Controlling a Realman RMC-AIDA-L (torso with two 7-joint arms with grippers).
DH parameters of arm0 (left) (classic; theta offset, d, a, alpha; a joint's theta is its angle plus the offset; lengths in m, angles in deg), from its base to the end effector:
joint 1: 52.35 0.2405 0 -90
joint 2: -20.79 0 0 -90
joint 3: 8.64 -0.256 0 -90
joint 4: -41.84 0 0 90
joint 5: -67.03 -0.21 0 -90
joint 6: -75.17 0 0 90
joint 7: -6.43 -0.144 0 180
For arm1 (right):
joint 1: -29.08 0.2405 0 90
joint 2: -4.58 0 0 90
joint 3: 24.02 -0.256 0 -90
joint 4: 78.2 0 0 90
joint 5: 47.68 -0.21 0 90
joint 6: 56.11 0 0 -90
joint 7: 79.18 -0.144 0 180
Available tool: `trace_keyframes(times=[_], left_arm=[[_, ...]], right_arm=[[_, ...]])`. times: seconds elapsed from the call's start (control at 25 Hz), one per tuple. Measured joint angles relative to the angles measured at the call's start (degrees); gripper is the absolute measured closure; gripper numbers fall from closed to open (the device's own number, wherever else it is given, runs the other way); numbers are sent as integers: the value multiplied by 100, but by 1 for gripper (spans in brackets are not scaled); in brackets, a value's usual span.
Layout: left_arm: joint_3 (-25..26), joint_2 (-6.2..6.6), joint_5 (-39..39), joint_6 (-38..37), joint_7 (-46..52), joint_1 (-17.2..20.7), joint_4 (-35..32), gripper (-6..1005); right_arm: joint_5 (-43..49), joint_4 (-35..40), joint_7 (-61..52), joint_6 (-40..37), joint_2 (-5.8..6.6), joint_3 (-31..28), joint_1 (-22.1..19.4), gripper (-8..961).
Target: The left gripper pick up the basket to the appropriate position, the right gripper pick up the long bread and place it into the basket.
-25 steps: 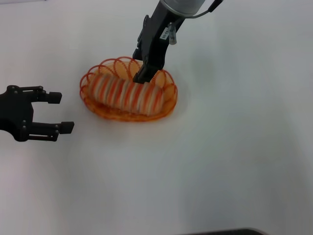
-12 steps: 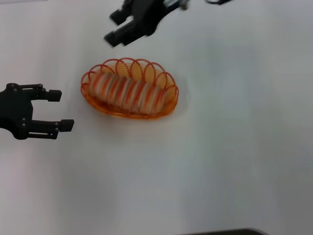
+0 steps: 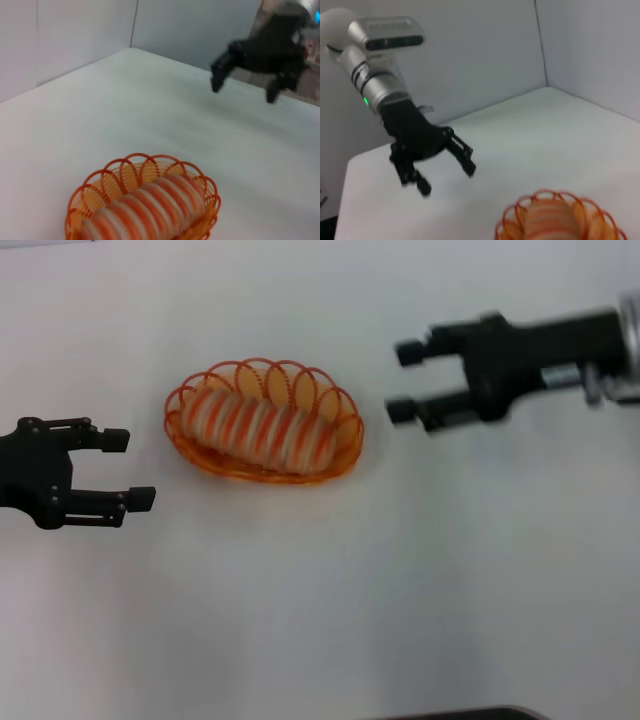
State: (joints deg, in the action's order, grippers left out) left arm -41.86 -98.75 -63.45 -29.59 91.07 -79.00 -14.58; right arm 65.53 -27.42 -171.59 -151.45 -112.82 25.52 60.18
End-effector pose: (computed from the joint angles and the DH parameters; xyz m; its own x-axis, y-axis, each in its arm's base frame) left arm -0.2784 0.2967 0.0481 0.8836 0.3605 0.2989 0.4106 -0.9033 -0.1242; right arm 0.2227 0.3378 0.0235 0.8561 -0.3286 -0.3989 -0.3795 -0.9236 -0.0537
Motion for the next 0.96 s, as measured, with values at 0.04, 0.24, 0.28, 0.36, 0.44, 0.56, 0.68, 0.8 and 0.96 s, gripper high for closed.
trace_keyframes(times=[0.04, 0.24, 0.28, 0.36, 0.44, 0.56, 0.68, 0.8, 0.96], left_arm=[[1, -3, 14, 19, -8, 7, 44, 169], [0, -8, 100, 97, -60, 16, 257, 169], [1, -8, 107, 122, -62, 16, 308, 169], [0, -8, 113, 177, -55, 5, 422, 168], [0, -13, 113, 214, -49, 8, 467, 168], [0, -29, 109, 255, -40, 28, 483, 168], [3, -29, 107, 240, -32, 44, 516, 168], [9, -32, 86, 244, -22, 49, 535, 168], [9, -36, 66, 261, -14, 49, 588, 168]], right_arm=[[-8, -1, 274, -30, -31, -51, -196, 170], [-67, -17, 1531, -216, -153, -496, -900, 92], [-65, -18, 1707, -297, -158, -578, -966, 77], [-44, -19, 1930, -415, -160, -683, -1084, 46], [-18, -21, 2015, -464, -144, -715, -1195, 15], [101, -36, 2084, -436, -126, -740, -1335, 17], [229, -50, 2193, -412, -133, -839, -1418, 18], [413, -52, 2228, -412, -142, -924, -1434, 18], [592, -54, 2231, -382, -167, -980, -1418, 18]])
